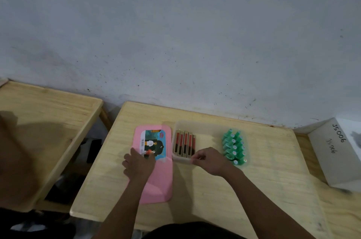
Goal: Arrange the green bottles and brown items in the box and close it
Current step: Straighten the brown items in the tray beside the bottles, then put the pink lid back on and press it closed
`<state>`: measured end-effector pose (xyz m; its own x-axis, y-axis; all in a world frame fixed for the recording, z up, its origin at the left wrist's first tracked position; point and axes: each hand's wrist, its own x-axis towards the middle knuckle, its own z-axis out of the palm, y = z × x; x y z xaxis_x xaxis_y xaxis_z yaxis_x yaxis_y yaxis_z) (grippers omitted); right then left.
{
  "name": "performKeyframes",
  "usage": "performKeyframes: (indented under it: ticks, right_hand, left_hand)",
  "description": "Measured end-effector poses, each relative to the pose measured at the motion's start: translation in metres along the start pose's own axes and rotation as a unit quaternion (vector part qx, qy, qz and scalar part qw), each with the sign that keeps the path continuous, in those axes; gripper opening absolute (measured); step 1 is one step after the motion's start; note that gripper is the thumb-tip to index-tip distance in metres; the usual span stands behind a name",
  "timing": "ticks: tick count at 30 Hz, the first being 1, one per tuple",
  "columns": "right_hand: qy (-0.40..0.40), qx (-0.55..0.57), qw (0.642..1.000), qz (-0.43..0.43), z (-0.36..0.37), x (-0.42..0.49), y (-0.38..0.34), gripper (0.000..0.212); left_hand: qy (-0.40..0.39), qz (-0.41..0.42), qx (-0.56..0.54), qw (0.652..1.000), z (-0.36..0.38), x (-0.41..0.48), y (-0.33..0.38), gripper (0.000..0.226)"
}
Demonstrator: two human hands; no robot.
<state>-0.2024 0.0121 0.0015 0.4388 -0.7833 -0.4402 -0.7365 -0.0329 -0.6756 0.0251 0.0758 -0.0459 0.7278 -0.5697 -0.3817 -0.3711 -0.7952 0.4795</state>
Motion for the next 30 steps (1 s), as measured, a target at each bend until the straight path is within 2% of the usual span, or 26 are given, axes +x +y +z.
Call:
performKeyframes:
  ticks: [3, 4, 8, 11, 14, 16, 19, 22, 24, 27, 28, 30]
  right_hand:
    - [0.011, -0.010, 1.000, 0.008, 0.003, -0.003, -0.002, 0.021]
    - [0.011, -0.007, 1.000, 0.009, 0.003, -0.004, -0.003, 0.022]
    - [0.021, 0.043, 0.999, 0.006, 0.000, -0.006, -0.004, 0.027]
    - [0.059, 0.088, 0.994, 0.018, -0.003, -0.006, -0.005, 0.031]
    - [0.119, 0.135, 0.983, 0.021, -0.005, -0.007, -0.010, 0.022]
    - [0.148, 0.182, 0.972, 0.017, -0.006, -0.011, -0.019, 0.015]
    - [0.127, 0.281, 0.950, 0.051, -0.009, -0.019, -0.032, 0.027]
    - [0.070, 0.384, 0.916, 0.097, -0.011, -0.021, -0.038, 0.050]
    - [0.047, 0.470, 0.877, 0.090, -0.014, -0.022, -0.040, 0.048]
    - [0.081, 0.600, 0.794, 0.057, -0.024, -0.024, -0.041, 0.034]
    - [0.103, 0.617, 0.779, 0.051, -0.030, -0.024, -0.039, 0.033]
    - [0.154, 0.592, 0.789, 0.063, -0.041, -0.025, -0.031, 0.028]
  left_hand:
    - [-0.002, -0.100, -0.068, 0.993, -0.009, 0.009, -0.002, 0.066]
    - [-0.007, -0.106, -0.098, 0.990, -0.013, 0.013, -0.004, 0.061]
    - [-0.007, -0.001, -0.239, 0.971, -0.042, 0.006, 0.010, 0.016]
    - [0.002, 0.112, -0.221, 0.969, -0.069, -0.010, 0.044, 0.025]
    - [0.044, 0.200, -0.214, 0.955, -0.096, -0.021, 0.076, 0.016]
    - [0.062, 0.227, -0.264, 0.936, -0.110, -0.031, 0.093, 0.009]
    - [0.090, 0.250, -0.339, 0.902, -0.125, -0.049, 0.115, 0.009]
    - [0.056, 0.206, -0.443, 0.871, -0.123, -0.055, 0.124, 0.007]
    - [-0.015, 0.158, -0.512, 0.844, -0.115, -0.056, 0.125, 0.005]
    - [-0.103, 0.122, -0.561, 0.813, -0.095, -0.059, 0.122, 0.014]
    - [-0.120, 0.113, -0.568, 0.806, -0.090, -0.060, 0.121, 0.021]
    - [-0.146, 0.078, -0.588, 0.792, -0.081, -0.059, 0.118, 0.032]
